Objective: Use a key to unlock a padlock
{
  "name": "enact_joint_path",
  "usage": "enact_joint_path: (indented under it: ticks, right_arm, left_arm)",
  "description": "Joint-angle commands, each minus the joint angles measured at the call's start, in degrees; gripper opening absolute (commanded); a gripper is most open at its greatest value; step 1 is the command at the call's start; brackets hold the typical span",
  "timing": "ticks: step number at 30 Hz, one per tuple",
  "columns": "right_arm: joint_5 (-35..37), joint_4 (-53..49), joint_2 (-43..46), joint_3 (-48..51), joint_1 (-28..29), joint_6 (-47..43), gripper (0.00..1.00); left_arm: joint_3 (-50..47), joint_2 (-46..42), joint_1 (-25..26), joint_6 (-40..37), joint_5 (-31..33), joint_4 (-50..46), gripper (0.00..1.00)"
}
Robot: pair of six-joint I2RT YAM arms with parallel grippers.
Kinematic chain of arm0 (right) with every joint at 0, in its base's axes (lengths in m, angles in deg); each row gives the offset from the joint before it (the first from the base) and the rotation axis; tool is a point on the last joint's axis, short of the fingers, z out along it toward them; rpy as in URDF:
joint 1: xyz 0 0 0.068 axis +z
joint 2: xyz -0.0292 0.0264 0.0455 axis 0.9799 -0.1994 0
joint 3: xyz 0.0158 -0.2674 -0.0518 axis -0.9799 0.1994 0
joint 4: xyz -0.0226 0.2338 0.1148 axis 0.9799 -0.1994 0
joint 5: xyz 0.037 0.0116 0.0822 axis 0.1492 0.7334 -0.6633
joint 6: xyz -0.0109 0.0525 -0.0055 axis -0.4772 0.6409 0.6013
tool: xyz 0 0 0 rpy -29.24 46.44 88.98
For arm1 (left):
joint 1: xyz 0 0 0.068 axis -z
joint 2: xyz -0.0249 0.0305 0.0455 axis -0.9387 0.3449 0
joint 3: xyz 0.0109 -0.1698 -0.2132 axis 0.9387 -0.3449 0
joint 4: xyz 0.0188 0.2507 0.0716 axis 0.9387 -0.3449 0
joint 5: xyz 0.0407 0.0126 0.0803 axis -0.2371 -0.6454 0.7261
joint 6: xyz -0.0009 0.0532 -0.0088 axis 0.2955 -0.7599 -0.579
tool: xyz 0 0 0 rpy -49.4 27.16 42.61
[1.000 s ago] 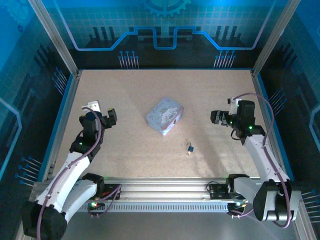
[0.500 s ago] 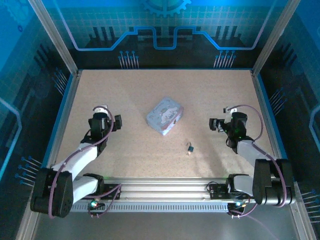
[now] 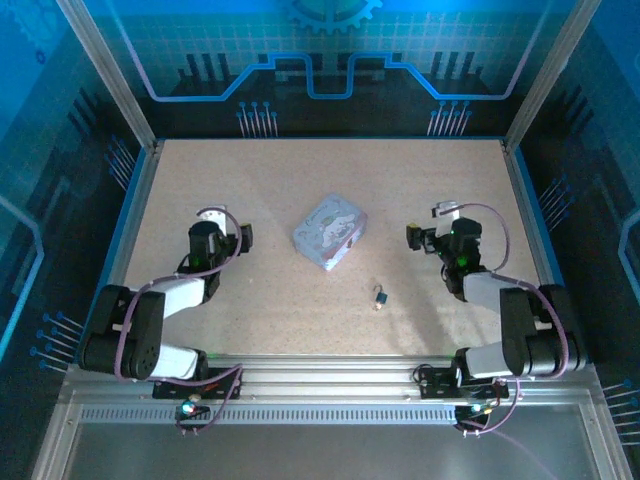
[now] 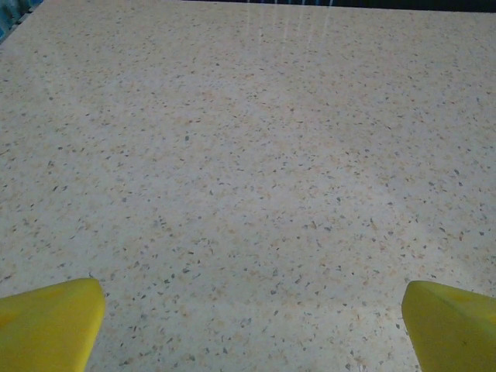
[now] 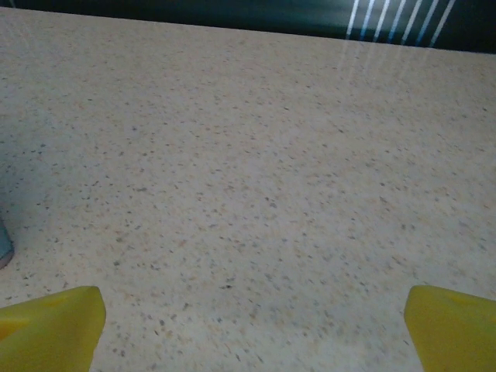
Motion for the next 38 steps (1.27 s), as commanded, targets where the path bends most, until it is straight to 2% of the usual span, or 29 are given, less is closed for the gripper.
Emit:
enact_joint_path:
  ticks: [1, 4, 7, 8, 11, 38]
  right_arm:
    - [2.52, 8.27, -4.13, 1.03, 2.05, -2.6, 1.0]
    - [3.03, 8.06, -4.85, 0.68, 1.7, -1.77, 1.0]
    - [0.14, 5.82, -5.01, -0.54, -0.28, -0.33, 1.0]
    - [0.08, 5.94, -4.99, -0.45, -0.46, -0.33, 1.0]
    - [0.24, 5.88, -4.99, -0.49, -0.37, -0.28, 1.0]
    - [0.74, 5.87, -4.99, -0.53, 0.14, -0.63, 1.0]
  left_arm:
    - [0.23, 3.16, -0.62, -3.73, -3.28, 8.89, 0.99]
    - [-1.83, 5.96, -2.28, -2.35, -4.58, 15.42, 0.99]
    - [-3.72, 9.11, -3.04, -2.34, -5.77, 21.99, 0.99]
    - [-3.13, 8.07, -3.0, -1.99, -6.2, 18.91, 0.99]
    - [-1.91, 8.49, -3.61, -1.37, -6.25, 17.49, 0.99]
    - [-2.07, 8.53, -4.36, -0.9, -7.25, 17.89, 0.99]
